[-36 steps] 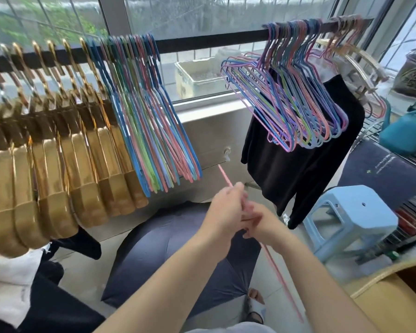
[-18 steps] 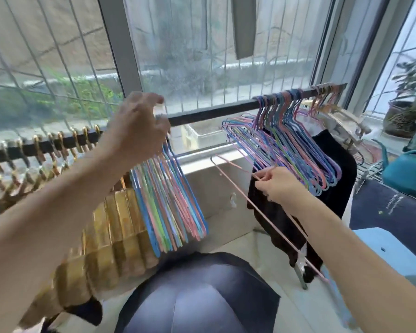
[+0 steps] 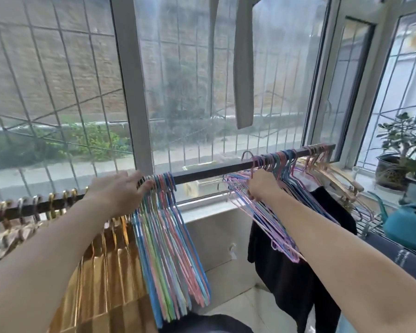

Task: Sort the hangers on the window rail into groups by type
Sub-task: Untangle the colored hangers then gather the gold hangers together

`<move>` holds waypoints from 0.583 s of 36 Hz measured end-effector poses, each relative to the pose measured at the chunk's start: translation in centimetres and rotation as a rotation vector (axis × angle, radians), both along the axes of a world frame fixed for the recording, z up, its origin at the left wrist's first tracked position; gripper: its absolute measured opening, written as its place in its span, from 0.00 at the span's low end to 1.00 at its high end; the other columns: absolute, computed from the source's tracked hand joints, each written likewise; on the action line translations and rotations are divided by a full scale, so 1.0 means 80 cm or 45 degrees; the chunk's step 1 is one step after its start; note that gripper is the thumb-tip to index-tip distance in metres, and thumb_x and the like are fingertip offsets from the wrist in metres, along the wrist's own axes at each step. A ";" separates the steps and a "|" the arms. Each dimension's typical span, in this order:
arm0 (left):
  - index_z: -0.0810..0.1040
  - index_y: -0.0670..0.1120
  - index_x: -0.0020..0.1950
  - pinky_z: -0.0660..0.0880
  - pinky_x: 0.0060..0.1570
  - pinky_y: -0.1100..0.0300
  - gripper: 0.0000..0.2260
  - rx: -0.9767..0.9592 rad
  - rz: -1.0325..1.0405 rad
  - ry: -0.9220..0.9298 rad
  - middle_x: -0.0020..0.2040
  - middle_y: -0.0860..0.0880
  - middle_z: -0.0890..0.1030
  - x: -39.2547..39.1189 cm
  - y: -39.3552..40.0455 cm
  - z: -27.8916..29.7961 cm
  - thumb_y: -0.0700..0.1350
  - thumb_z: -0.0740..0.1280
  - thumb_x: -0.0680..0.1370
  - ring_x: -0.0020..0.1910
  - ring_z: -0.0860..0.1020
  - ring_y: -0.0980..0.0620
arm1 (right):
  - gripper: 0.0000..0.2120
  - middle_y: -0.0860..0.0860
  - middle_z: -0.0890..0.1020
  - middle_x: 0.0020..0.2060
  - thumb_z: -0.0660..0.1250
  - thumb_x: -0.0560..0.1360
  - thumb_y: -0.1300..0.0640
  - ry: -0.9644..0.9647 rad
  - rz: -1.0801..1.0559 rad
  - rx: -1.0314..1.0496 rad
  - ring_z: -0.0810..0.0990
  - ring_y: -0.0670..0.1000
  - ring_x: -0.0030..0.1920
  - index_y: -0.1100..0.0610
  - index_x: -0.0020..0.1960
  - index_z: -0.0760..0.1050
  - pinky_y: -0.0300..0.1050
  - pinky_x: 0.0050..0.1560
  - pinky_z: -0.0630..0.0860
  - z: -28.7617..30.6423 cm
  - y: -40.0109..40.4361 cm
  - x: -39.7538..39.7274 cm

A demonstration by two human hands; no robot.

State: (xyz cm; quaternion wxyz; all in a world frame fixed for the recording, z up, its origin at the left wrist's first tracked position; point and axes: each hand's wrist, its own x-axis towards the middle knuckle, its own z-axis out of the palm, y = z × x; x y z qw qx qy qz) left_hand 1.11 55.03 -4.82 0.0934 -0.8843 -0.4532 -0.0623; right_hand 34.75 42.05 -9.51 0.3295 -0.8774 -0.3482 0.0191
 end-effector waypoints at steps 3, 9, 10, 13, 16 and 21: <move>0.54 0.54 0.83 0.73 0.68 0.43 0.36 0.011 -0.007 0.022 0.80 0.45 0.65 0.001 0.005 -0.003 0.71 0.38 0.80 0.76 0.68 0.42 | 0.05 0.56 0.85 0.43 0.69 0.78 0.63 -0.021 -0.057 -0.031 0.85 0.55 0.44 0.65 0.49 0.81 0.50 0.48 0.84 0.004 0.006 0.010; 0.54 0.55 0.82 0.74 0.67 0.43 0.36 0.047 -0.009 0.018 0.79 0.45 0.67 0.001 0.011 -0.003 0.71 0.38 0.80 0.75 0.71 0.42 | 0.06 0.53 0.82 0.43 0.72 0.74 0.66 -0.080 -0.009 -0.273 0.81 0.53 0.42 0.61 0.51 0.82 0.43 0.41 0.78 0.011 0.015 0.000; 0.55 0.55 0.82 0.73 0.67 0.43 0.36 0.049 -0.008 0.023 0.79 0.45 0.67 0.000 0.013 -0.005 0.71 0.37 0.79 0.75 0.71 0.42 | 0.07 0.54 0.83 0.44 0.72 0.73 0.67 -0.082 -0.003 -0.302 0.82 0.54 0.44 0.62 0.51 0.81 0.44 0.43 0.79 0.010 0.013 -0.004; 0.54 0.55 0.83 0.73 0.68 0.44 0.36 0.053 0.013 0.028 0.80 0.45 0.65 -0.001 0.017 -0.010 0.71 0.37 0.79 0.76 0.70 0.42 | 0.04 0.54 0.82 0.40 0.69 0.76 0.68 0.003 -0.039 -0.316 0.84 0.52 0.38 0.64 0.49 0.80 0.39 0.37 0.80 0.007 0.010 -0.007; 0.54 0.55 0.83 0.73 0.67 0.44 0.36 0.056 0.009 0.016 0.80 0.45 0.65 0.002 0.019 -0.007 0.70 0.37 0.80 0.76 0.70 0.43 | 0.10 0.57 0.84 0.32 0.62 0.82 0.61 0.008 -0.136 -0.236 0.84 0.52 0.26 0.65 0.46 0.79 0.41 0.30 0.82 0.000 0.007 0.011; 0.58 0.55 0.80 0.76 0.62 0.44 0.35 0.043 -0.002 0.034 0.75 0.45 0.71 0.006 0.023 -0.011 0.71 0.38 0.79 0.69 0.75 0.42 | 0.20 0.55 0.84 0.30 0.60 0.83 0.47 -0.034 -0.211 -0.270 0.84 0.52 0.25 0.61 0.45 0.78 0.49 0.37 0.85 -0.005 -0.007 0.023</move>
